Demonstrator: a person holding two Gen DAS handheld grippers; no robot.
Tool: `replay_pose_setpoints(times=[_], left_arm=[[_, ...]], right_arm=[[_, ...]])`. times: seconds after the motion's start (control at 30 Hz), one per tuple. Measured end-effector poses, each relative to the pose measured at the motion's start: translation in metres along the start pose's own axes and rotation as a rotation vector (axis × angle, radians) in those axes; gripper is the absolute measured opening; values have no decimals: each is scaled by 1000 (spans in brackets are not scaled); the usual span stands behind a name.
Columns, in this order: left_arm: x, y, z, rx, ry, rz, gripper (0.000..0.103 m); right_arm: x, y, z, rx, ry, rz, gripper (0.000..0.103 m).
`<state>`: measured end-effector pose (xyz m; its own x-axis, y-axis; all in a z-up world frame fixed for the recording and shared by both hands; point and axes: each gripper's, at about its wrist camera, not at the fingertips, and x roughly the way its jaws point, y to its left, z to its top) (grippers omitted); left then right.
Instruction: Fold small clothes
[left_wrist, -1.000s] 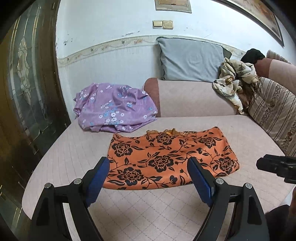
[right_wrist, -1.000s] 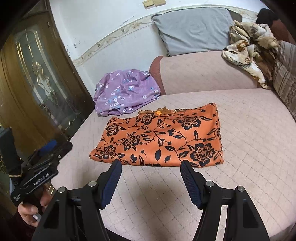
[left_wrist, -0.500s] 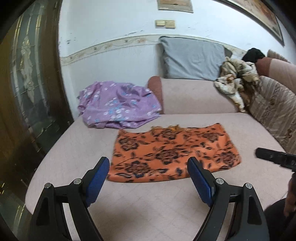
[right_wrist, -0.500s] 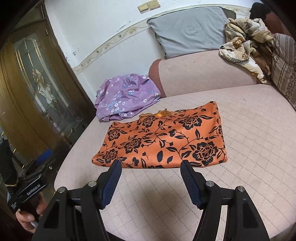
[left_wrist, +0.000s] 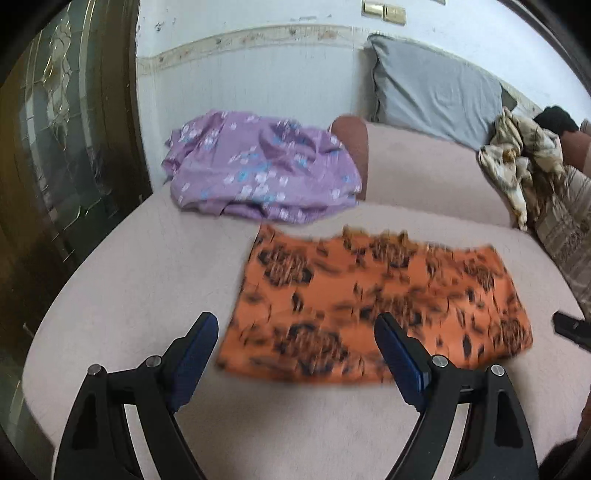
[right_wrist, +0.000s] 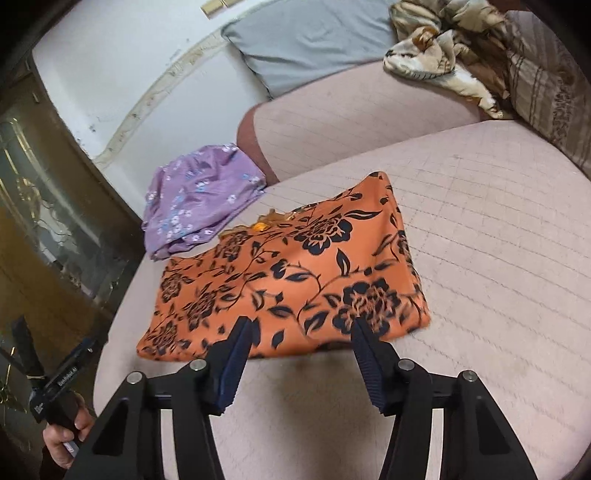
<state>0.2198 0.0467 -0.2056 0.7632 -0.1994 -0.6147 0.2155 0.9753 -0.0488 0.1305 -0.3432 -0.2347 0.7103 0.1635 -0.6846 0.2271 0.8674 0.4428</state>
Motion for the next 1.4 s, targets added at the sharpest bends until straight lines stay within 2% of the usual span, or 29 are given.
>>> replay_pose_setpoints(times=[0.17, 0.33, 0.47, 0.5, 0.53, 0.6, 0.67, 0.77, 0.87, 0.9, 0.97, 1.0, 1.03, 1.07, 1.17, 1.27, 1.37, 1.4], left_arm=[[38, -19, 26, -4, 3, -27, 87], [88, -33, 27, -24, 89, -20, 87], [135, -34, 5, -36, 230, 43, 87], [152, -33, -3, -29, 296, 78, 87], [171, -32, -14, -16, 374, 109, 91], [168, -35, -16, 24, 311, 118, 94], [164, -39, -13, 62, 337, 119, 94], [135, -32, -13, 44, 286, 105, 93], [110, -22, -27, 8, 236, 96, 93], [112, -20, -36, 15, 257, 114, 94], [130, -19, -51, 35, 374, 131, 94], [125, -17, -51, 28, 343, 124, 94], [116, -17, -48, 33, 329, 124, 93], [107, -16, -45, 35, 333, 110, 93], [79, -11, -40, 30, 277, 97, 93], [48, -9, -31, 65, 213, 105, 93], [33, -6, -2, 94, 164, 109, 93], [40, 0, 24, 92, 143, 132, 93]], right_arm=[[55, 1, 36, 18, 24, -13, 53], [115, -3, 65, 44, 66, -38, 41], [164, -14, 72, 82, 148, -72, 39], [183, -21, 69, 100, 202, -110, 36], [192, -24, 68, 99, 211, -123, 36], [195, -22, 72, 82, 190, -138, 35], [192, -19, 76, 87, 206, -151, 35], [163, -7, 74, 27, 181, -117, 35], [130, -2, 59, 20, 161, -62, 37], [122, -2, 50, 16, 158, -59, 38], [124, -6, 31, 6, 219, -87, 38], [133, -10, 19, 0, 282, -119, 38], [136, -13, 11, -2, 307, -131, 38], [127, -12, 7, -8, 269, -122, 38], [99, -8, 5, 32, 242, -52, 38], [66, 2, -6, -24, 199, -19, 38], [34, 3, -20, -55, 168, 27, 38], [20, -1, -25, -55, 154, 44, 38]])
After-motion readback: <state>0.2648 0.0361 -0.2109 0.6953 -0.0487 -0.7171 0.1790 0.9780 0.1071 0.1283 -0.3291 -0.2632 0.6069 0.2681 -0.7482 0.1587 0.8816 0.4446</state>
